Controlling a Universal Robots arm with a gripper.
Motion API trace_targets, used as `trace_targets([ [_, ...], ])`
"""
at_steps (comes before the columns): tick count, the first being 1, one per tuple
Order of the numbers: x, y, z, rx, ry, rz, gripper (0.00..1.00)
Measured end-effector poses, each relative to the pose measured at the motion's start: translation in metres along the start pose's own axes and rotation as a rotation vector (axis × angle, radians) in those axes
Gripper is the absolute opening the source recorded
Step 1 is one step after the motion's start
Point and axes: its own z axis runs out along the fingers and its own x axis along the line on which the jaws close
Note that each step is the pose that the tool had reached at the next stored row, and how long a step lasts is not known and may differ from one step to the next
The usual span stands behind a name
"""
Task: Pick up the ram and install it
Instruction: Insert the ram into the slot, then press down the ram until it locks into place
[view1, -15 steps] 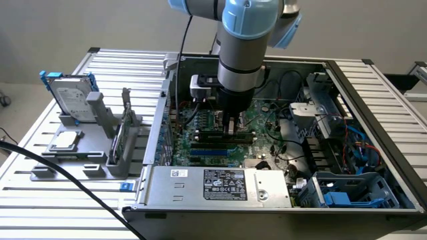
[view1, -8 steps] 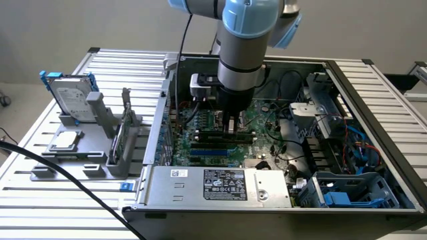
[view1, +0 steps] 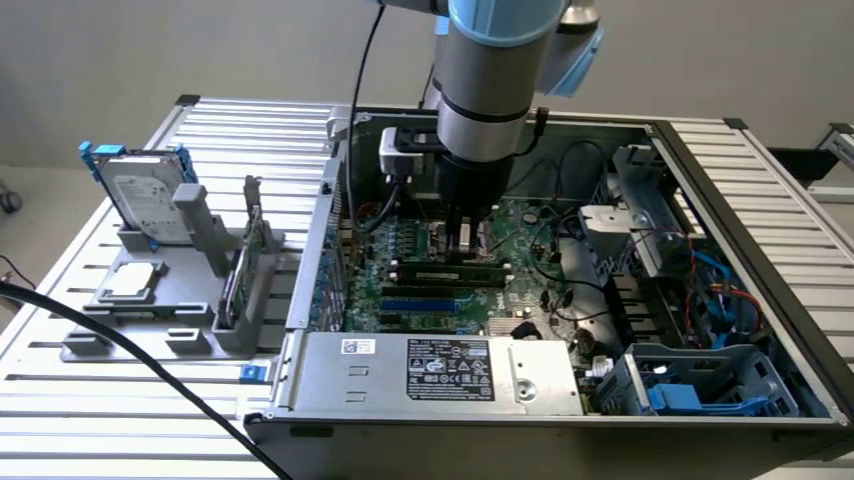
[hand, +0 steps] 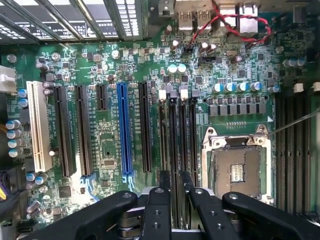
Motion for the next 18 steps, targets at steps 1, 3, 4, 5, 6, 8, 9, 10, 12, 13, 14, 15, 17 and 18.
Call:
trace_targets([
  [1, -0.0002, 0.0001, -0.0022, -0.0007, -0.0014, 0.000, 0.23],
  [3, -0.0003, 0.0001, -0.0050, -0.0022, -0.0043, -0.001, 0.20],
  [4, -0.0004, 0.0001, -0.0052, -0.0029, -0.0057, -0.001, 0.14],
  [5, -0.0004, 0.0001, -0.0052, -0.0031, -0.0057, -0.001, 0.11],
  [6, -0.0004, 0.0001, -0.0052, -0.0032, -0.0057, -0.001, 0.11],
  [8, -0.0004, 0.0001, -0.0053, -0.0032, -0.0056, -0.001, 0.11],
  [9, -0.0004, 0.0001, -0.0053, -0.0032, -0.0056, -0.001, 0.11],
  [10, -0.0004, 0.0001, -0.0053, -0.0033, -0.0055, -0.001, 0.11],
  [12, -0.0004, 0.0001, -0.0054, -0.0032, -0.0055, -0.001, 0.11],
  [13, -0.0004, 0.0001, -0.0054, -0.0033, -0.0055, -0.001, 0.11],
  [14, -0.0004, 0.0001, -0.0054, -0.0032, -0.0055, -0.001, 0.11],
  [15, -0.0004, 0.0001, -0.0054, -0.0033, -0.0055, -0.001, 0.11],
  [17, -0.0004, 0.0001, -0.0054, -0.0032, -0.0056, -0.001, 0.11],
  [18, -0.0004, 0.0001, -0.0054, -0.0032, -0.0055, -0.001, 0.11],
])
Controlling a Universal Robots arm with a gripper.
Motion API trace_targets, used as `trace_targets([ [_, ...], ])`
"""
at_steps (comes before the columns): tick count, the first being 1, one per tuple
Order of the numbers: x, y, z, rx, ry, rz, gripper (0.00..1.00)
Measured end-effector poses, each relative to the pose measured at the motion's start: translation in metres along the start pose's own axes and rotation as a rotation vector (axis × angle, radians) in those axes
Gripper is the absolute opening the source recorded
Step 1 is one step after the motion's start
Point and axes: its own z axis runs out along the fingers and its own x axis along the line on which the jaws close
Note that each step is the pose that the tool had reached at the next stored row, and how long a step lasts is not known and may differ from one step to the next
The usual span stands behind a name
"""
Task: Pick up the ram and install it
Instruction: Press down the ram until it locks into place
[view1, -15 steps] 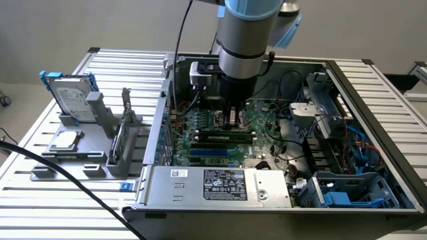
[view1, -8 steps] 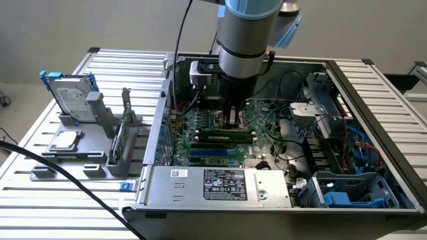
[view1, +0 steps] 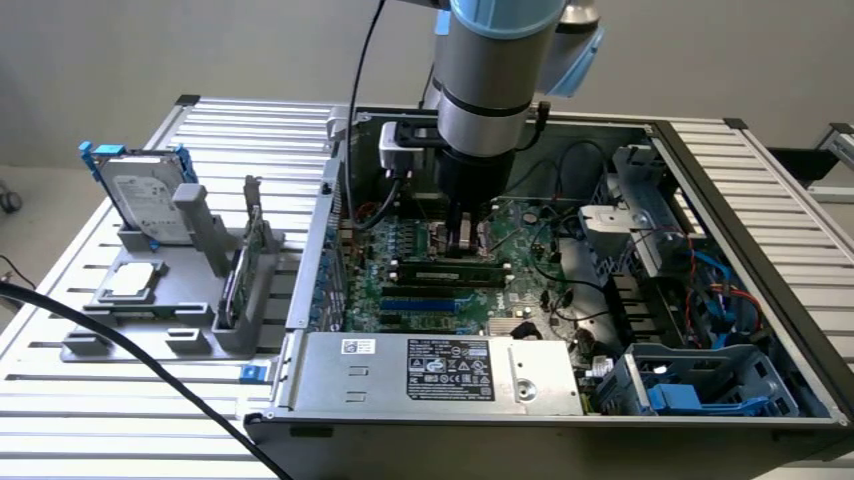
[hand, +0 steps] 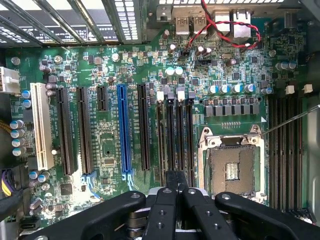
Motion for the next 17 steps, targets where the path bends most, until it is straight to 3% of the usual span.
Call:
trace_targets([
  [4, 0.000, 0.0003, 0.0005, 0.0011, 0.0000, 0.000, 0.11],
  [12, 0.001, 0.0006, 0.0143, 0.0005, -0.0001, -0.009, 0.11],
  [17, 0.001, 0.0006, 0.0156, -0.0002, 0.0003, -0.019, 0.11],
])
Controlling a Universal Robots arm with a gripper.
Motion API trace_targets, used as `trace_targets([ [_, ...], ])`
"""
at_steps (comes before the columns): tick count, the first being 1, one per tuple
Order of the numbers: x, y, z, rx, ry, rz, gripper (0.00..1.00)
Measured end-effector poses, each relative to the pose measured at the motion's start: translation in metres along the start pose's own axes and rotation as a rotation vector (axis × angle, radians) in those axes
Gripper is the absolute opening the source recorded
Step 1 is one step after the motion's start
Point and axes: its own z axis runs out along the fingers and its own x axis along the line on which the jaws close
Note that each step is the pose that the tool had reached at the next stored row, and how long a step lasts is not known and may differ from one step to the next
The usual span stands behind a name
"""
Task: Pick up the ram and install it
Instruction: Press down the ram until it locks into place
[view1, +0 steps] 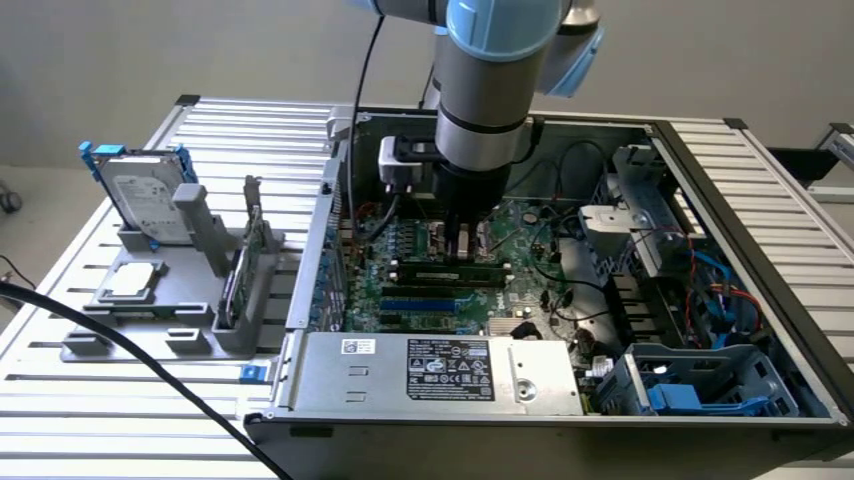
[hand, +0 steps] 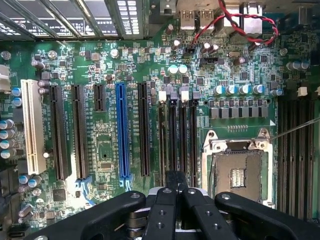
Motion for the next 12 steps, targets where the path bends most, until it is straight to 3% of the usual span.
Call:
trace_targets([
  [12, 0.0004, -0.0001, 0.0045, -0.0014, 0.0006, -0.015, 0.11],
])
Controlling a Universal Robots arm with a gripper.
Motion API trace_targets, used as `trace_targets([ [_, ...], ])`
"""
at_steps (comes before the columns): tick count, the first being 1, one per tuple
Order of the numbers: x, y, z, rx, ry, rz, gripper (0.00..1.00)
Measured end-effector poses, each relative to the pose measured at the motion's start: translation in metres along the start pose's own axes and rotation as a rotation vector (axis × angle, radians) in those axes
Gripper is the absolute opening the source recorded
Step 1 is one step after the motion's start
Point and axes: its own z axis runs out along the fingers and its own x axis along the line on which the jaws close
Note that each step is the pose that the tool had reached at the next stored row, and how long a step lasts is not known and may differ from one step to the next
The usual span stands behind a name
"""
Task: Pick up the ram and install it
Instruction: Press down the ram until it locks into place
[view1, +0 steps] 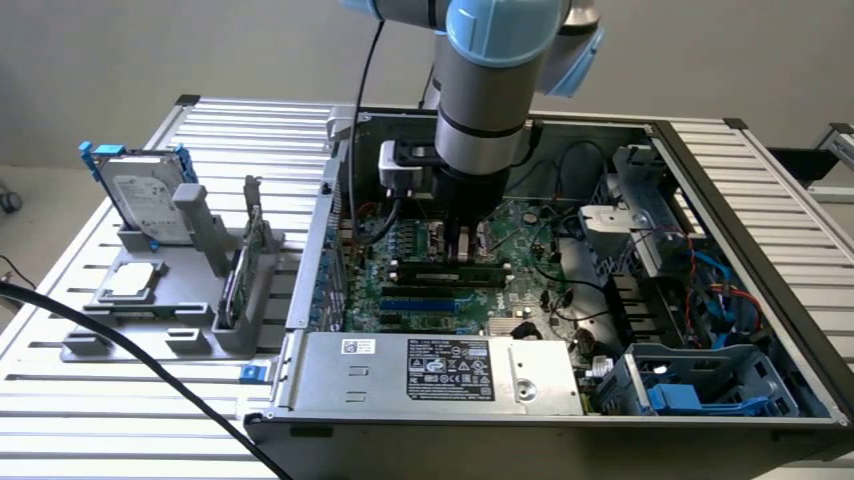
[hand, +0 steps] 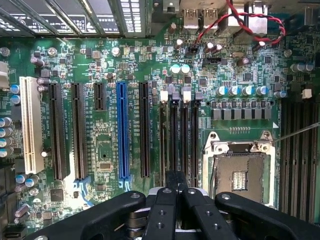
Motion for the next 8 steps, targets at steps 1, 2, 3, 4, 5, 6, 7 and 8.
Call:
trace_targets([
  [1, 0.0001, 0.0000, 0.0005, -0.0002, 0.0002, -0.001, 0.11],
  [2, 0.0001, 0.0000, 0.0011, -0.0003, 0.0004, -0.001, 0.11],
  [3, 0.0001, -0.0001, 0.0018, -0.0002, 0.0000, -0.001, 0.11],
  [4, 0.0002, -0.0001, 0.0028, -0.0005, -0.0003, -0.002, 0.11],
  [5, 0.0003, -0.0001, 0.0034, -0.0007, 0.0003, -0.002, 0.11],
  [6, 0.0003, -0.0001, 0.0039, -0.0010, 0.0006, -0.003, 0.11],
  [7, 0.0004, -0.0001, 0.0040, -0.0012, 0.0006, -0.003, 0.11],
  [8, 0.0003, -0.0001, 0.0038, -0.0014, 0.0003, -0.003, 0.11],
])
